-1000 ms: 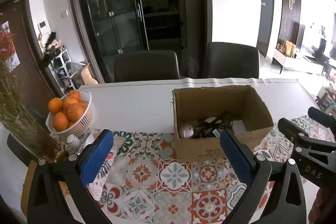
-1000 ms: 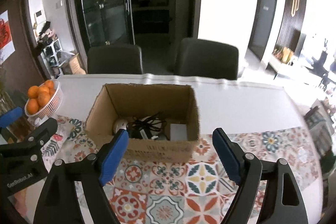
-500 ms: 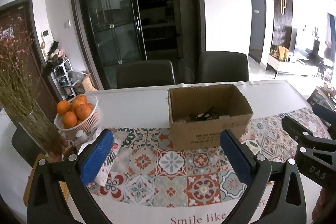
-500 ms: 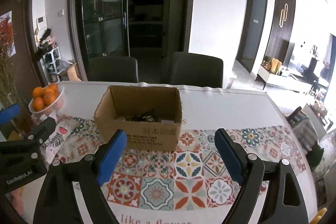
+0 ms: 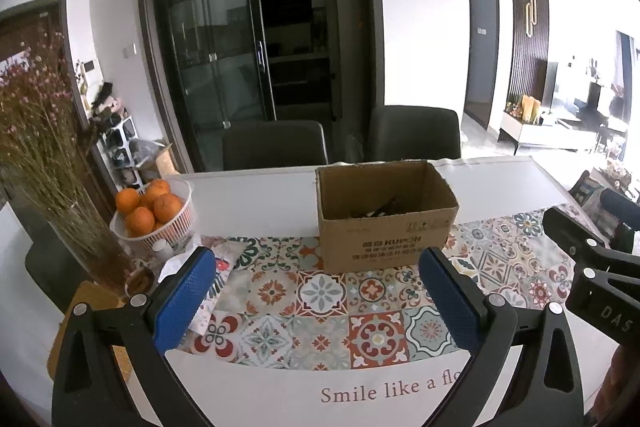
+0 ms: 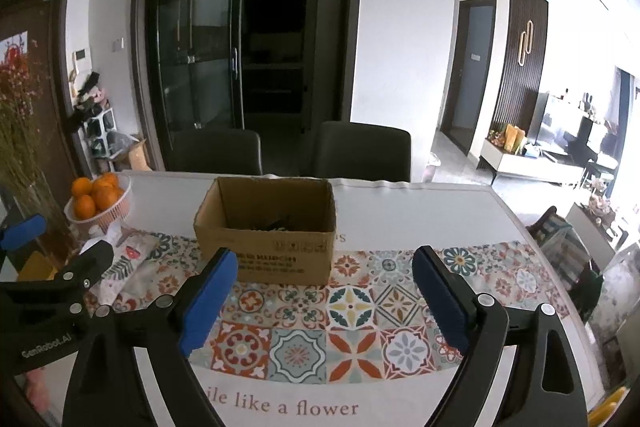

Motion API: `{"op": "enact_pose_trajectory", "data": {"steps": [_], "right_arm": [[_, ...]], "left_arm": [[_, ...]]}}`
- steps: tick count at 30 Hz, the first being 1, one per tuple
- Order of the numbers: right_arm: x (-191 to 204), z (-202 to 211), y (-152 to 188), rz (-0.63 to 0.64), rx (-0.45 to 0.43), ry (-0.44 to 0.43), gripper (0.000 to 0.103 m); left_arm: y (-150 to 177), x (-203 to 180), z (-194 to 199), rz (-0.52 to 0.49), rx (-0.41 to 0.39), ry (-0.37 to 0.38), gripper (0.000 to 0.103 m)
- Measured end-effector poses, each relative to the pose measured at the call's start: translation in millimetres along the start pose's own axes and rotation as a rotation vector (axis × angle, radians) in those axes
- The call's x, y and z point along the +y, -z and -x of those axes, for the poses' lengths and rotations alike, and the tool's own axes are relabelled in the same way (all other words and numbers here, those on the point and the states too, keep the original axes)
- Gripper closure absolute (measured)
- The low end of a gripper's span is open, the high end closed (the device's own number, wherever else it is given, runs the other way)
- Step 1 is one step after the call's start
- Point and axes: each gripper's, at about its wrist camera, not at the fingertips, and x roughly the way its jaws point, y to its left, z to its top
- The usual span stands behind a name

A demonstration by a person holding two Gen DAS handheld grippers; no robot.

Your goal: Organize rigid objects

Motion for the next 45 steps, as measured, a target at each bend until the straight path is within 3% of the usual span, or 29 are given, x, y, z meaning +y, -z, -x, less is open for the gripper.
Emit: {"op": "enact_pose_trajectory", "data": {"steps": [19,45], "right_arm": [[2,48,-6,-0.018,-0.137,-0.006,0.01],[-3,46,-4,-0.024,-0.129,-0.034,0.009]], "left_arm": [[-11,7,45,-0.006,-0.134,-0.021,0.0],[-8,7,49,0.007,-0.153,0.0,0.0]]}}
